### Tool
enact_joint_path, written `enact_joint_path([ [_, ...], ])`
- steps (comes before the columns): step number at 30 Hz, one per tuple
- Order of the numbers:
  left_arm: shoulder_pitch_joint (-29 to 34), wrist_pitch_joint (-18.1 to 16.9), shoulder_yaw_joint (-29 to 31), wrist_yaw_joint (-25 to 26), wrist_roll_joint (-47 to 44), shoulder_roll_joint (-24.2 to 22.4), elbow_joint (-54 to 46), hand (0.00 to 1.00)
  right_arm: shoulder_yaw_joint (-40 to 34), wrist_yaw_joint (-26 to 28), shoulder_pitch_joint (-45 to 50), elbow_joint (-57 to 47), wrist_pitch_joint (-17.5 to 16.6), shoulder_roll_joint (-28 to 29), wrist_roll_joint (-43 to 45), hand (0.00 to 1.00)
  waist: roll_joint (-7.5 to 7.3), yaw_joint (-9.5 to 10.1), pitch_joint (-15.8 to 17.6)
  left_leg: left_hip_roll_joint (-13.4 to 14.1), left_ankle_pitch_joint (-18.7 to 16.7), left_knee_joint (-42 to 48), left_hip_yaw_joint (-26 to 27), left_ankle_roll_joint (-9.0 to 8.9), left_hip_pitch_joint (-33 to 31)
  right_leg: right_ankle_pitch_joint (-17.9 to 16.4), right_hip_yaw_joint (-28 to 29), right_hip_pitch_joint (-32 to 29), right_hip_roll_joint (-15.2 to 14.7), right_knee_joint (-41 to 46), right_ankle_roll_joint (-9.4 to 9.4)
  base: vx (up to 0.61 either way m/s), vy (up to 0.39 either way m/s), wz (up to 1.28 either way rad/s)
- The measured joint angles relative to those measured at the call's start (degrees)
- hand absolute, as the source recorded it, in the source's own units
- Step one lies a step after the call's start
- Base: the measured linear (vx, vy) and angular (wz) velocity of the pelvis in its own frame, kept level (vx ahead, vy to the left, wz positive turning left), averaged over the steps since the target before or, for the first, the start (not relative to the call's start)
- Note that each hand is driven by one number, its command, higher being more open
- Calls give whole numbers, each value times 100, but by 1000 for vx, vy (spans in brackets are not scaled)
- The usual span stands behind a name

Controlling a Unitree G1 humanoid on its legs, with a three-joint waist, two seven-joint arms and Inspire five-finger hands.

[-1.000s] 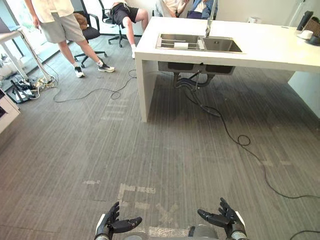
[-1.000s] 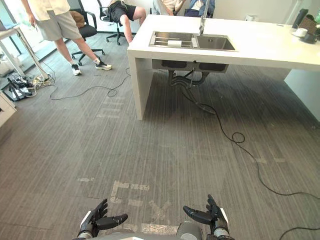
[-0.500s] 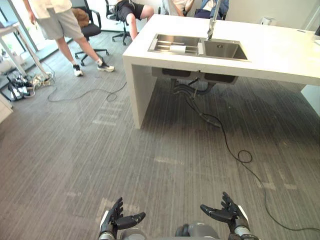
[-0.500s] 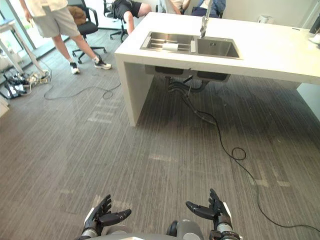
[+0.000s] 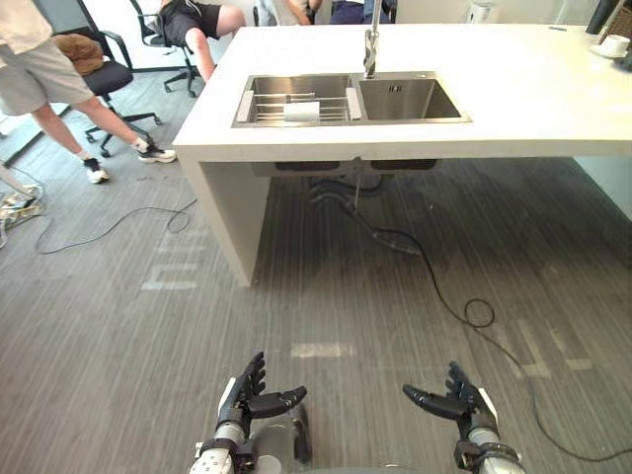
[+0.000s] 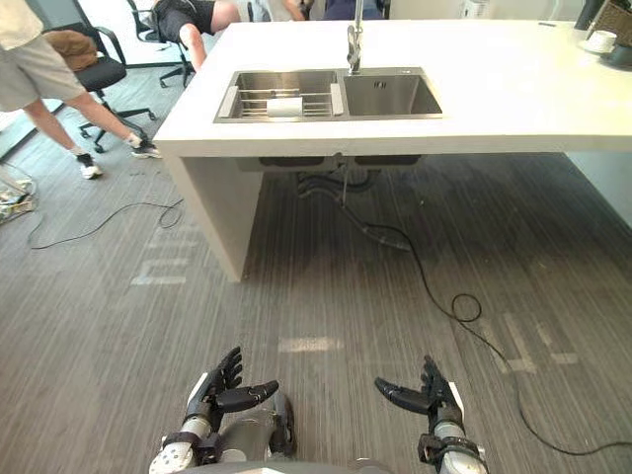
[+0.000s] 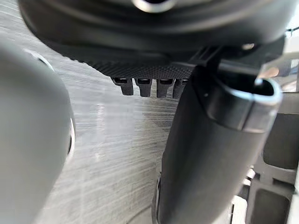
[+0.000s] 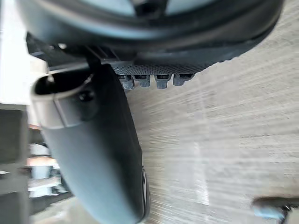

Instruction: Walk over to the sink, pick up the cup, carry it to the dishwasher, place the cup inside the dishwasher, then close the dishwasher door

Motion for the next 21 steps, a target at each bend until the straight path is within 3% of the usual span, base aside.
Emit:
enact_joint_path([
  [1,40,29,42,27,-15,-16,-7,100,36,41,-20,89,2,33,0,100,14,12,-1,3,-187,80,11,4,142,307,-26,-175,-121,546,-13,692,250,-17],
  [2,77,78,41,78,-13,-30,-12,100,53,147,-21,137,1,83,-2,100,45,14,18,11,-360,59,14,7,441,240,-73,-261,-169,834,-25,684,214,-19],
  [4,113,106,32,167,-14,-17,-33,100,103,228,-32,139,-20,102,-4,100,137,33,60,68,-438,-196,-11,-38,882,82,-275,-336,-45,500,-15,499,113,-15],
  [7,-126,99,18,356,-14,45,-90,100,235,292,-177,102,-298,86,-3,100,451,5,166,335,-342,-1074,-207,-231,1666,234,-693,-647,572,-1841,56,317,54,9],
  [8,-186,80,16,369,-14,71,-78,100,234,315,-182,92,-366,86,-3,100,449,-2,165,350,-342,-1156,-250,-256,1735,431,-639,-764,620,-2264,90,273,15,37],
  [10,-368,-14,18,401,-16,145,21,100,233,373,-140,66,-520,101,-3,100,399,-20,159,376,-465,-1166,-484,-434,1950,1563,-452,-1055,624,-3430,172,343,-47,54],
  [11,-351,-82,20,425,-15,168,19,100,236,385,-98,44,-544,126,-2,100,367,-16,176,390,-604,-1055,-535,-546,2035,1894,-449,-1074,568,-3597,134,275,-94,46],
  [12,-322,-127,23,440,-15,167,16,100,245,388,-57,9,-551,143,0,100,358,-17,170,414,-733,-947,-577,-601,2068,2014,-457,-1080,538,-3581,96,371,-219,42],
  [13,-234,-196,45,495,-16,167,-9,100,282,399,28,-96,-543,179,25,100,352,-23,152,487,-1088,-606,-666,-711,2148,2265,-412,-1122,501,-3151,-38,464,-324,32],
  [14,-120,-194,67,565,-26,154,-10,100,337,409,63,-198,-481,183,27,100,381,-5,106,575,-1361,-436,-690,-816,2241,2286,-386,-1284,476,-2520,-119,476,-352,26],
  [16,82,-177,64,599,-43,60,30,100,443,411,157,-427,-372,98,29,100,571,6,-63,816,-1501,-415,-720,-1000,2369,1802,-501,-1368,570,-2038,-277,430,-264,22],
  [18,60,-175,46,591,-16,-65,61,100,436,403,162,-494,-276,0,52,100,619,-47,-97,1096,-1094,611,-439,-939,1849,1581,-727,-1300,505,-1931,-358,406,-229,51],
  [19,81,-177,22,599,-7,-187,58,100,426,386,222,-525,-179,-92,54,100,646,-78,-91,1263,-593,1200,-310,-766,1610,1518,-865,-1062,473,-2048,-367,284,-207,54],
  [20,80,-178,21,616,-2,-265,33,100,417,377,302,-627,-115,-144,54,100,667,-107,-94,1343,-145,1528,-290,-709,1495,1481,-978,-784,476,-2248,-386,420,-245,54],
  [21,85,-196,-31,650,19,-278,-176,100,363,367,400,-775,-85,-153,55,100,585,-96,-59,1355,-294,1694,-253,-732,1352,1482,-1051,-490,440,-2527,-395,280,-136,35],
])
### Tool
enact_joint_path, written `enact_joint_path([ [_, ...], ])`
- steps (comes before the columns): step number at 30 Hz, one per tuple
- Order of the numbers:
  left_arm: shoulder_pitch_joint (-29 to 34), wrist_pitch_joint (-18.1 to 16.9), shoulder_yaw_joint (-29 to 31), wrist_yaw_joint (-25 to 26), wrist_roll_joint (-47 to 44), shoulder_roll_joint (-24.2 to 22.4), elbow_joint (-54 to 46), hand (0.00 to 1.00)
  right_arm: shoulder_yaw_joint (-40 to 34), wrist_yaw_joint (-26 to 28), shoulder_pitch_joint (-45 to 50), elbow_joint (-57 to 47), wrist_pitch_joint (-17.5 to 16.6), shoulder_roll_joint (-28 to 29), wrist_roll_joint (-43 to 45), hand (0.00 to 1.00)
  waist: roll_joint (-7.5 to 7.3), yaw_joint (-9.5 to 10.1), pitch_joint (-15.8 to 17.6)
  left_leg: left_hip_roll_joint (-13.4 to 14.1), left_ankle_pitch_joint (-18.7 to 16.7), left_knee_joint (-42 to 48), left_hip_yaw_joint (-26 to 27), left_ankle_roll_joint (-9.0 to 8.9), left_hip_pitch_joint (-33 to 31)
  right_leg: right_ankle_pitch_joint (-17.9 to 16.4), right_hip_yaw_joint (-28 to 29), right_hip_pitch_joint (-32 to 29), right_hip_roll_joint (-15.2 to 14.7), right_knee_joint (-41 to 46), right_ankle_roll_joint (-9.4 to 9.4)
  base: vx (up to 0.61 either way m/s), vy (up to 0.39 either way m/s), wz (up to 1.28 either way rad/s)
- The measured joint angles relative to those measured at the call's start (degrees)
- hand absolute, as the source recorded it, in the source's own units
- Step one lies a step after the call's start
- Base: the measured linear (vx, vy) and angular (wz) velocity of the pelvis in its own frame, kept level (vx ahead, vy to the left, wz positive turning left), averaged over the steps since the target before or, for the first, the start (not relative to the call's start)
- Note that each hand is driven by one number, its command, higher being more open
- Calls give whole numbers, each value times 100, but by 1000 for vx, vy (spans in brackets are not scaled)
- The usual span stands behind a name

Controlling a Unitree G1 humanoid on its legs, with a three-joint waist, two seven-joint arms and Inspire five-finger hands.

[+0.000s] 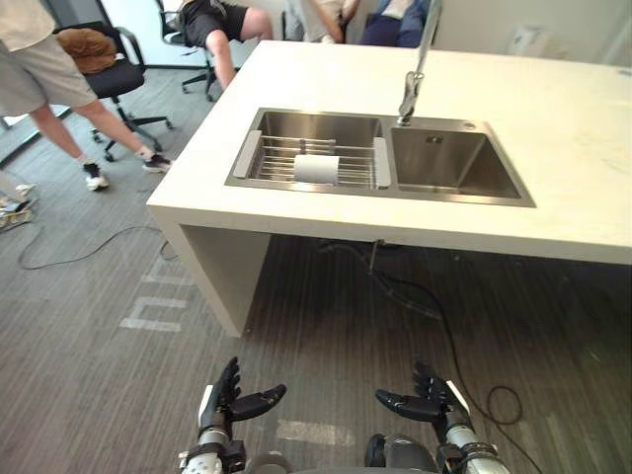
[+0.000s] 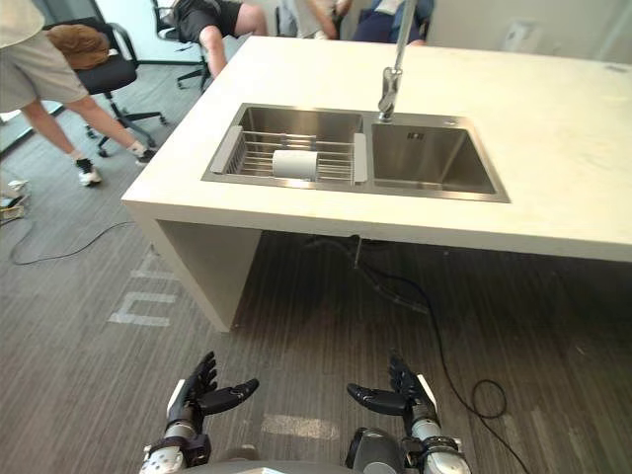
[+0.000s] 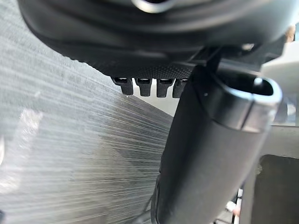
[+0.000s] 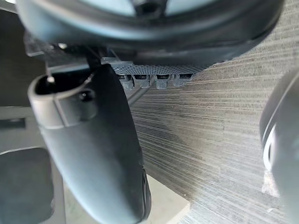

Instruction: Walk over to the sink, pick up the cup, carry it to the dishwasher, place the cup inside the dishwasher, then close the dishwasher door

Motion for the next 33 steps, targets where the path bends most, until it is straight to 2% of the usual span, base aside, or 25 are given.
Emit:
enact_joint_path([
  [1,7,-11,-5,0,52,1,-209,100,-61,-9,23,-102,19,16,4,100,30,1,-19,-42,-160,-106,45,-37,-53,10,-34,114,-33,-140,2,452,-174,39],
  [2,9,-54,-15,99,96,11,-1020,100,-278,-121,99,-418,81,37,44,100,-73,-50,14,-449,-366,-1174,78,-89,-160,43,-152,341,-183,-461,48,296,-85,33],
  [4,5,-156,-40,231,95,13,-1641,100,-389,-183,139,-569,115,25,46,100,-84,-55,12,-833,-264,-2389,-5,-140,-136,71,-225,459,-283,-611,96,279,-45,29],
  [5,3,-327,-74,370,95,16,-2237,100,-510,-205,122,-612,156,12,42,100,-68,-49,5,-1139,173,-3605,-174,-183,-110,98,-265,564,-324,-752,141,247,34,15],
  [6,3,-445,-102,495,95,25,-2636,100,-567,-230,101,-602,214,21,39,100,-38,-17,-4,-1250,643,-4271,-308,-194,-111,111,-261,659,-300,-850,172,297,87,-1],
  [7,32,-601,-126,675,122,30,-3108,100,-569,-262,107,-597,265,4,29,100,34,34,-18,-1215,1229,-4614,-440,-258,-156,102,-215,811,-201,-971,256,302,146,-34],
  [8,102,-704,-123,881,271,28,-3512,100,-514,-280,159,-597,282,-34,24,100,225,107,-90,-1075,1948,-4408,-516,-46,-205,36,-80,957,-35,-1043,423,239,142,-38],
  [9,110,-757,-90,1075,406,92,-3673,100,-428,-341,163,-542,340,59,24,100,103,104,-110,-1164,1781,-4220,-462,75,-192,-19,-8,1026,-101,-1049,480,289,193,-42],
  [10,207,-769,91,1709,987,82,-4396,100,-183,-360,260,-644,370,122,19,100,-55,139,-83,-1319,1308,-3876,-329,163,-293,-216,208,959,-335,-907,611,259,190,-21],
  [12,400,-835,287,2267,1214,26,-5141,100,-93,-358,342,-639,550,136,19,100,-100,149,-64,-1459,834,-3395,-253,307,-347,-424,250,973,-599,-633,725,265,191,-13],
  [13,444,-897,342,2364,1223,22,-5297,100,-72,-360,350,-634,585,137,20,100,-98,150,-67,-1479,732,-3281,-234,312,-348,-460,264,984,-644,-564,738,249,147,-5],
  [14,496,-1037,464,2503,1224,15,-5640,100,-60,-361,370,-621,624,142,21,100,-92,161,-76,-1510,466,-3016,-226,347,-353,-516,291,994,-738,-346,736,175,84,-2],
  [15,498,-1069,491,2530,1224,5,-5774,100,-60,-362,376,-594,625,141,21,100,-103,176,-69,-1509,362,-2928,-229,352,-335,-522,308,939,-781,-106,744,268,121,-4],
  [16,527,-1198,530,2407,1159,-8,-6011,100,-58,-356,343,-492,624,146,22,100,-129,233,-53,-1499,221,-2866,-204,358,-204,-518,397,666,-916,677,738,227,85,-14],
  [17,629,-1346,568,2026,1011,23,-6288,100,-14,-338,292,-341,608,174,21,100,-166,254,-64,-1510,123,-2871,-151,427,17,-395,441,371,-1112,1548,716,226,67,-17],
  [19,723,-1496,506,1616,871,83,-6465,100,57,-262,267,-97,537,205,21,100,-195,250,-130,-1425,21,-2882,-155,444,255,-465,419,231,-1148,1983,623,249,-9,-7],
  [22,662,-1513,138,1277,855,168,-6353,100,211,-113,259,50,342,227,21,100,-117,133,-268,-1145,83,-3182,-200,237,546,-678,213,-67,-613,1251,553,268,-67,0],
  [23,538,-1422,-132,1231,864,267,-6135,100,227,-93,258,34,217,263,23,100,-89,96,-331,-1008,138,-3321,-198,145,605,-584,155,-148,-287,340,514,202,-105,-4],
  [24,405,-1313,-303,1201,871,360,-5961,100,284,-92,256,3,150,276,25,100,-122,73,-364,-961,168,-3370,-188,95,613,-220,211,-163,-92,-409,435,249,-150,11],
  [25,243,-1166,-522,1173,895,466,-5665,100,327,-93,259,-21,69,273,25,100,-184,-45,-414,-940,180,-3389,-230,40,633,611,374,-112,81,-835,230,214,-149,10],
  [27,148,-871,-783,1095,998,486,-5341,100,322,-108,217,6,52,189,31,100,-2,-64,-436,-762,163,-3442,-162,-84,744,713,439,74,317,-1111,133,325,-224,-32],
  [28,45,-424,-1298,997,1211,392,-5165,100,324,-96,438,-58,127,-69,61,100,201,-95,-494,-268,427,-1426,244,-408,111,662,518,632,440,-1563,42,403,-255,-41],
  [33,-27,-423,-1298,967,1212,498,-5161,100,329,-84,459,-62,132,-40,150,100,181,-91,-474,-362,433,-1738,226,-393,193,725,430,650,423,-1631,-12,74,-24,5],
])
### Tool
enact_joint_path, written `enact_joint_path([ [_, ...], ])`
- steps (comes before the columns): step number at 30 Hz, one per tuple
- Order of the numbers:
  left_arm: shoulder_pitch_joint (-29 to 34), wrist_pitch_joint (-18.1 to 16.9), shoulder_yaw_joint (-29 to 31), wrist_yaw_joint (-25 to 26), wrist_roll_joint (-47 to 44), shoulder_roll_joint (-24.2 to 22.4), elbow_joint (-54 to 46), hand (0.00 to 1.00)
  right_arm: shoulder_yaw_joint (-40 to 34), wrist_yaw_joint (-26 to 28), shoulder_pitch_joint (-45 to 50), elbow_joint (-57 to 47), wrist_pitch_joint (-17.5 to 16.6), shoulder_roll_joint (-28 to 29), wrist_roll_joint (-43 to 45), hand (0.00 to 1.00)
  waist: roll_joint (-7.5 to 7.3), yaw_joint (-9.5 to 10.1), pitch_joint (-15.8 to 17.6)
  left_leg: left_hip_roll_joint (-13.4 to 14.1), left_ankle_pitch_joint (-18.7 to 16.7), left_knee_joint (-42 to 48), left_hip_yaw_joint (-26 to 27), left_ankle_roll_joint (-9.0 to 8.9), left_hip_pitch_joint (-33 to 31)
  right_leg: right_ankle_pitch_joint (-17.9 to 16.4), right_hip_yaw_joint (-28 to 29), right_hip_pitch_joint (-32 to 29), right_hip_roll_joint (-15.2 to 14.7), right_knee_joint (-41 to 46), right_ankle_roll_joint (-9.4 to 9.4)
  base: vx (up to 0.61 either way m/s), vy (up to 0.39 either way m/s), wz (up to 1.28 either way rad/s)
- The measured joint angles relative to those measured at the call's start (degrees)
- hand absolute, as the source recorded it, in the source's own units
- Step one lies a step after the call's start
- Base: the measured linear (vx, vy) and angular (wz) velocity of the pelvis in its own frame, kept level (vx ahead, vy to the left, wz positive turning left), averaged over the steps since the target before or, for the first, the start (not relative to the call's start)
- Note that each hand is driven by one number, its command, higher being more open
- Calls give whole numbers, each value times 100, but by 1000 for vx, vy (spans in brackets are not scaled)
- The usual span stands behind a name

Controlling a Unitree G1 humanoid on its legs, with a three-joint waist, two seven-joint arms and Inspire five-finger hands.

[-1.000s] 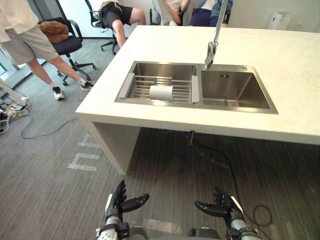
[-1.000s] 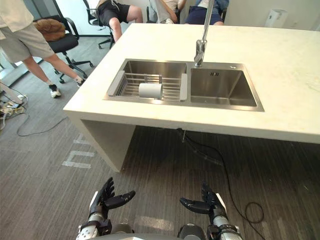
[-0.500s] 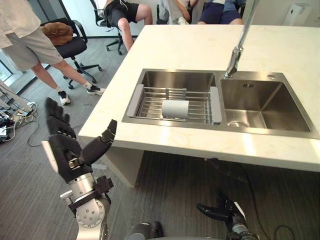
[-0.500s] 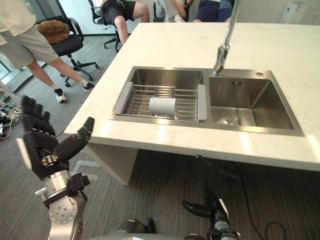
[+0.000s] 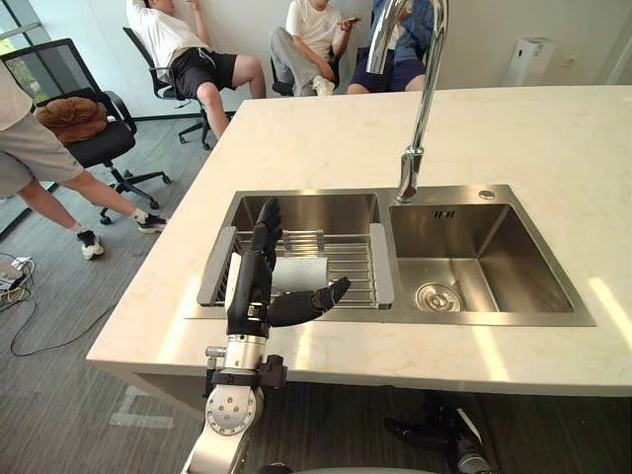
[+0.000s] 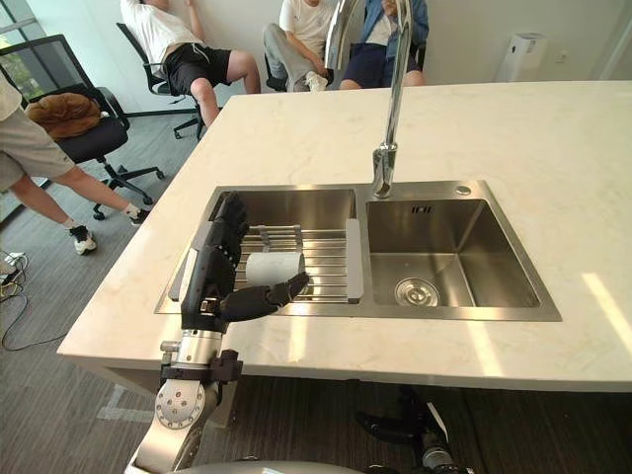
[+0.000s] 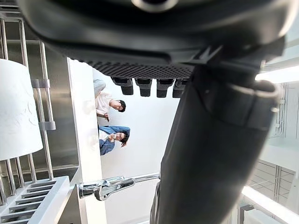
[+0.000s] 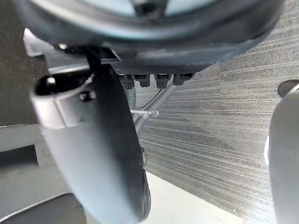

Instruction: Walk over to the sink, pick up the cup, carry it to the dishwasher, place the cup inside the dishwasher, then close the dishwasher door

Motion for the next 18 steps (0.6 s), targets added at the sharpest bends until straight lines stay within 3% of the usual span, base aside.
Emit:
enact_joint_path([
  [1,8,1,-6,-32,-11,46,3,100,0,2,-26,-26,-1,36,6,100,-33,-4,1,-293,-76,-845,-205,-3,308,61,26,-12,-79,-50,21,-20,51,-4],
  [2,22,-4,-27,-157,-23,24,-4,100,-18,8,-20,-67,1,0,3,100,45,-17,-97,-560,270,-2093,-599,-63,607,96,27,-148,-87,-47,50,-45,91,11],
  [3,-23,-26,-124,-268,12,28,-47,100,-56,-25,-62,-84,24,-34,3,100,167,-109,-183,-592,434,-2895,-767,34,712,128,-26,-391,-5,-48,110,-48,74,16],
  [4,-88,-43,-212,-280,26,84,-31,100,-103,-52,-155,-30,67,-9,1,100,165,-121,-162,-578,470,-2994,-784,134,665,196,-31,-448,15,-104,127,-88,96,7],
  [7,-112,0,-470,-320,306,431,27,100,-110,-52,-251,44,166,365,-3,100,-44,-117,-52,-631,454,-2866,-717,178,635,623,60,-194,44,-670,121,-103,38,-15],
  [13,-128,22,-440,-274,442,464,34,100,-124,-70,-56,44,166,369,-7,100,-21,-146,-71,-682,449,-2866,-658,210,684,835,117,-15,68,-1022,139,-51,7,-6],
  [18,-247,285,-441,-253,679,568,55,100,-126,-59,-45,44,166,331,-11,100,-23,-168,-71,-649,503,-2912,-659,182,768,859,113,19,101,-1038,101,0,0,0],
])
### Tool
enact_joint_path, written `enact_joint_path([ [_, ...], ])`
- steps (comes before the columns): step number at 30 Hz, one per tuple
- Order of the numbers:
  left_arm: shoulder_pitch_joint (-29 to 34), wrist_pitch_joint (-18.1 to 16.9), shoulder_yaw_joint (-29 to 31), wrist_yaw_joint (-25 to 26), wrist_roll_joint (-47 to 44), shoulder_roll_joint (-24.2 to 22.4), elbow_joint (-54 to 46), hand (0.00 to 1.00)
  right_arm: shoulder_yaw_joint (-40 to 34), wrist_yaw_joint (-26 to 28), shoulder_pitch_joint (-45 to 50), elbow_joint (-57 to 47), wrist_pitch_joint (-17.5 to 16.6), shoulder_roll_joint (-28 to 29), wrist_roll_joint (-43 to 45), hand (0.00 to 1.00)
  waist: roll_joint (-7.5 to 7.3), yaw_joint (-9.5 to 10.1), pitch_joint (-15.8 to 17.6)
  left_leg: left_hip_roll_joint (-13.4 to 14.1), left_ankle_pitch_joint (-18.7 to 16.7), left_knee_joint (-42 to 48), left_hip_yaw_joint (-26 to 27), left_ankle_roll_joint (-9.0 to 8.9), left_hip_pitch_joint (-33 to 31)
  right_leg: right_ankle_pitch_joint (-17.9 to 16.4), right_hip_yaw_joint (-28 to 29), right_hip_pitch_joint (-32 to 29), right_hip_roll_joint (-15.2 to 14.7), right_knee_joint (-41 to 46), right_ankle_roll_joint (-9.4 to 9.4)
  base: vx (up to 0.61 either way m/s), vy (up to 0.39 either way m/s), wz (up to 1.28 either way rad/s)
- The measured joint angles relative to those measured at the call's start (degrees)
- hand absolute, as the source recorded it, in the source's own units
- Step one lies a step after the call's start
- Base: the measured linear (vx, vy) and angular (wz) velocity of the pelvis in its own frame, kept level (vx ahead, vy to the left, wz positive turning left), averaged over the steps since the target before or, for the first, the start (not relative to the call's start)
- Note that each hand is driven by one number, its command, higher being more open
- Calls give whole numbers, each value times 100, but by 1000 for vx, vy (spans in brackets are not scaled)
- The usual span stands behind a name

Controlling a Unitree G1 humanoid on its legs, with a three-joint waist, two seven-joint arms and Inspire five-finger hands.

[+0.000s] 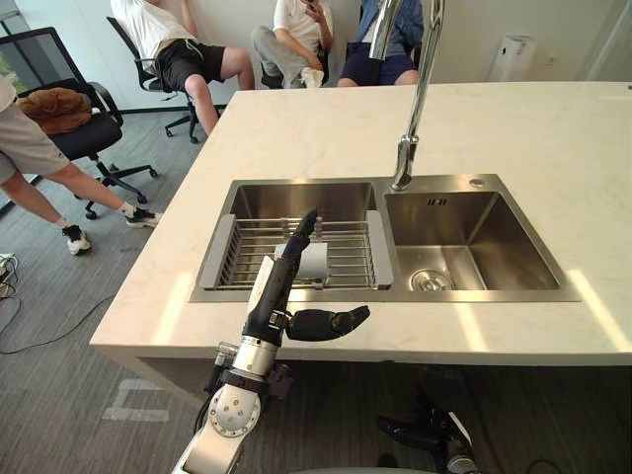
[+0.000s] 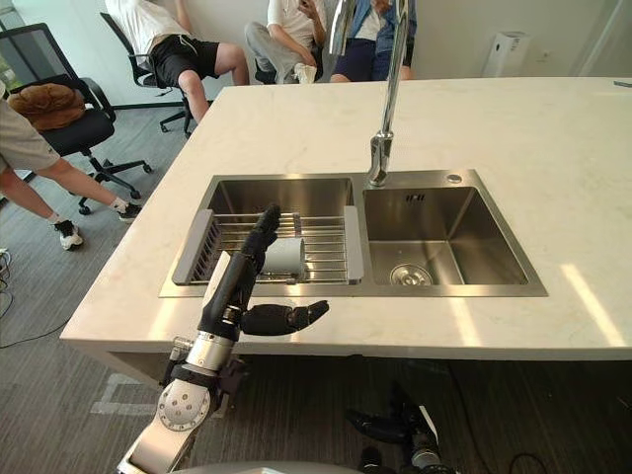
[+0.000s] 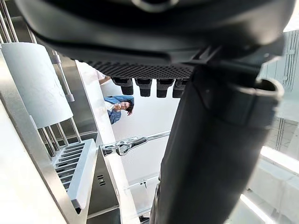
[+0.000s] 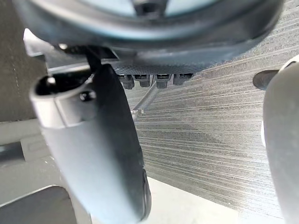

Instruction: Walk over to the sink, pick up the cup, carry it to the dishwasher, place the cup inside the dishwasher, then close the dishwasher door

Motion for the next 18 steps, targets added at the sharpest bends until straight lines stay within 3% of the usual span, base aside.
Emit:
enact_joint_path([
  [6,-702,588,98,285,215,299,409,100,10,14,-3,-1,55,-11,-12,100,-34,-102,5,-3,25,-81,72,2,123,14,60,70,38,-3,-3,-9,5,-4],
  [18,-1886,1301,519,357,201,987,1304,100,140,127,-32,-2,287,-86,-125,100,-172,-234,38,-17,24,-120,190,3,198,40,188,51,61,-7,-9,-17,3,-6],
])
